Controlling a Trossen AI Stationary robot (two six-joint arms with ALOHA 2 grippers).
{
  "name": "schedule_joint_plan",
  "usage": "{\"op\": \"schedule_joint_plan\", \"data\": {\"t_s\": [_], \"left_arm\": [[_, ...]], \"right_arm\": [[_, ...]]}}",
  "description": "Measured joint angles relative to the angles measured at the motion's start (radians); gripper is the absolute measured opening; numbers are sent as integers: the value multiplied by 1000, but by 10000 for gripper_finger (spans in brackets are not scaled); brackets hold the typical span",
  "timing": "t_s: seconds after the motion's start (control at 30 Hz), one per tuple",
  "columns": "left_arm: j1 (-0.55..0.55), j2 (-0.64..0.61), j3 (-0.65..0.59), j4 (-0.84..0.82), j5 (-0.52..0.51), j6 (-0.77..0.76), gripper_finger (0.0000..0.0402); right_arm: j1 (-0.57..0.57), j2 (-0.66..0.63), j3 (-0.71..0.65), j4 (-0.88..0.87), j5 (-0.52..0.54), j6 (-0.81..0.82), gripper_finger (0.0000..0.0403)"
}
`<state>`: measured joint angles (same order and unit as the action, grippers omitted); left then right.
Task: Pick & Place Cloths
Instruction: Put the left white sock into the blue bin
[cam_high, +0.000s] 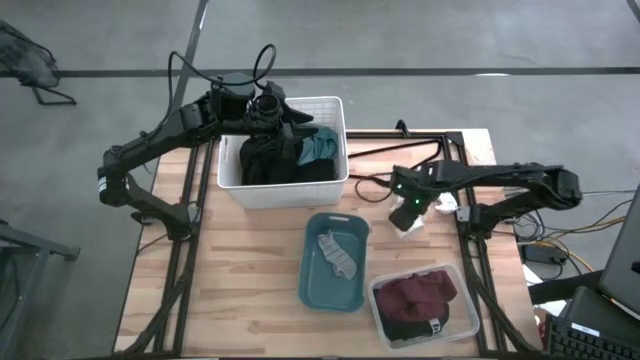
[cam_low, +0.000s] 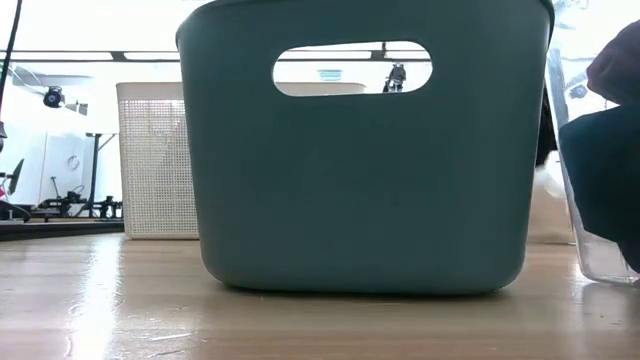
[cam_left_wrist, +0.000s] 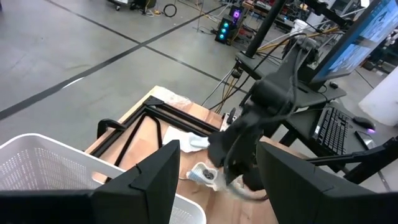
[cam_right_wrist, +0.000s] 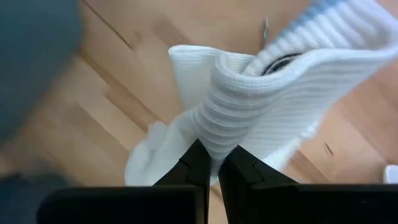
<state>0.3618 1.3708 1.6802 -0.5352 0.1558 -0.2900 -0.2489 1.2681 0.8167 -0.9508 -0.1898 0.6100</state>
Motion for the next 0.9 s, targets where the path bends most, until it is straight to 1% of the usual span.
{"op": "schedule_joint_plan", "data": {"t_s": [0.17,0.23,0.37,0.47,0.67,0.9], "left_arm": [[0,0,0,3,-23,6,218],[0,0,0,3,-27,7,218],[0,0,0,3,-27,7,218],[0,0,0,3,-27,7,218],[0,0,0,3,-27,4,218],[0,0,0,3,-26,1,218]], "right_arm": [[-9,-77,77,0,39,54,13],[-17,-91,111,0,57,68,14],[-27,-92,200,-1,53,65,13],[-27,-73,283,0,11,26,14],[-24,7,476,6,-77,-22,13],[10,138,673,7,-236,-41,13]]}}
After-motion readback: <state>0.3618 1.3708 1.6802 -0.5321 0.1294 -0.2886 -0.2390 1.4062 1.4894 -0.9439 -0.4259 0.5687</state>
